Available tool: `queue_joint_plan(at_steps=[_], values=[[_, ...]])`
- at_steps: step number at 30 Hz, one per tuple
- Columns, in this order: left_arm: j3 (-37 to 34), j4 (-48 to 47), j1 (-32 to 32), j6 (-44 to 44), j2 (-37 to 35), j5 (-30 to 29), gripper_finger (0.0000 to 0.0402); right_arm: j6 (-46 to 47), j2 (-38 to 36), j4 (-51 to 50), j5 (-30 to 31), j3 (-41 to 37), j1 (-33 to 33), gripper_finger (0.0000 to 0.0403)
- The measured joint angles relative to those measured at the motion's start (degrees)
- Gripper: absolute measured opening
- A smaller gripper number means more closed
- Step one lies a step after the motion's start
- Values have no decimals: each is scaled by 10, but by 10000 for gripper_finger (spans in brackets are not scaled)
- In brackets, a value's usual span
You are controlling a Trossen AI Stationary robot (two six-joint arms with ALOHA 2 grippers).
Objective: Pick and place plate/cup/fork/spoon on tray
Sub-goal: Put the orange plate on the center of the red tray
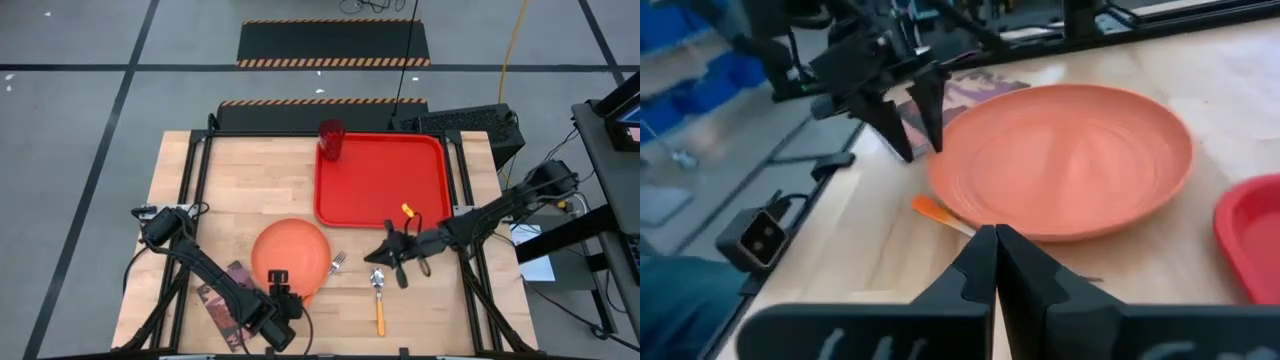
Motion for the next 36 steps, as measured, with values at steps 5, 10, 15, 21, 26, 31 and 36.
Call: queue_joint_plan(at_steps=[5, 10, 15, 21, 26, 31, 36], values=[[-40, 10, 6, 17, 0, 11, 143, -30, 62, -64, 0, 87, 22, 0], [-61, 15, 7, 45, 0, 10, 75, -59, 108, -120, 0, 150, 32, 0], [-45, -8, 6, 106, 0, -7, 14, -121, 136, -195, 29, 192, 34, 0], [23, -120, 10, 176, 0, -6, 13, -114, 184, -352, 61, 261, 38, 10], [91, -204, 15, 226, 0, -6, 14, -147, 214, -395, 82, 320, 43, 44], [144, -255, 8, 298, 0, -7, 8, -204, 224, -422, 122, 350, 65, 87], [176, -289, 5, 343, 0, -7, 16, -254, 224, -435, 180, 351, 91, 137]])
